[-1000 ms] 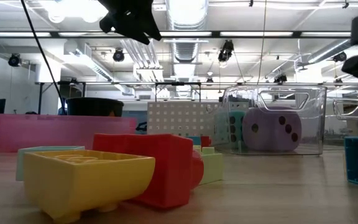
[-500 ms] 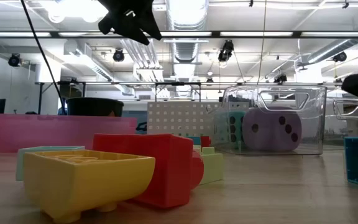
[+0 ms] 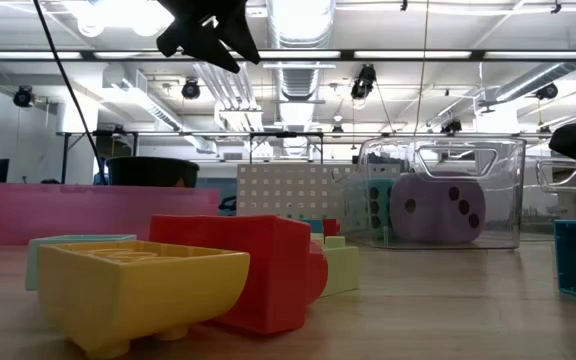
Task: Pick & Place Toys
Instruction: Put the top big red game piece into the white bin
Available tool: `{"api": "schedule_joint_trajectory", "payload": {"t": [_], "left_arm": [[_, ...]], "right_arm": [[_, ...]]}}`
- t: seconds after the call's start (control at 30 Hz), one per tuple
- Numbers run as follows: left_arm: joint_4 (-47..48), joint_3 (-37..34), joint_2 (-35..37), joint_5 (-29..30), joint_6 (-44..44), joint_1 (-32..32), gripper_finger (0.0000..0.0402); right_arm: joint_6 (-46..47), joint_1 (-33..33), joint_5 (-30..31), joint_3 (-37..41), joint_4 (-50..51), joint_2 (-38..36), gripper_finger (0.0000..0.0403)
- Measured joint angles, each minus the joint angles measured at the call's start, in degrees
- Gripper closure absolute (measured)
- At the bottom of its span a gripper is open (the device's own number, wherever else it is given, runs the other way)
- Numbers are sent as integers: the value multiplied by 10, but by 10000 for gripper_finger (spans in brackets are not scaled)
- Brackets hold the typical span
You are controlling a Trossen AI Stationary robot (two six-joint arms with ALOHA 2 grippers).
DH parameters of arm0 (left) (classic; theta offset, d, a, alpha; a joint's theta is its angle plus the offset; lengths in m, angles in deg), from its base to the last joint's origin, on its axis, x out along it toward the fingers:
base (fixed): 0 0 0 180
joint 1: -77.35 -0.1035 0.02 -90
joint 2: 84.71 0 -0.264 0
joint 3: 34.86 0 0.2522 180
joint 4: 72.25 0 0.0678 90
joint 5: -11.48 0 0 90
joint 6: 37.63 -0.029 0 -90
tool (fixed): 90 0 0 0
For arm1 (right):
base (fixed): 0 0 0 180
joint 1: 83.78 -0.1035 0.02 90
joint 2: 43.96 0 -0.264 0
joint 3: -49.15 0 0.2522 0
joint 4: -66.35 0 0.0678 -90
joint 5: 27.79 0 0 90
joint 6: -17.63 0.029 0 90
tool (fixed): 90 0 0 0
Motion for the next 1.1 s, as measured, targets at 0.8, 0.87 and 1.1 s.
{"api": "schedule_joint_trajectory", "payload": {"t": [0.8,0.87,1.1], "left_arm": [[141,0,0,-112,0,0,172],[141,0,0,-112,0,0,172],[141,0,0,-112,0,0,172]], "right_arm": [[-25,0,59,-4,-92,1,224],[-25,0,60,-5,-94,2,224],[-23,11,61,-5,-93,11,224]]}}
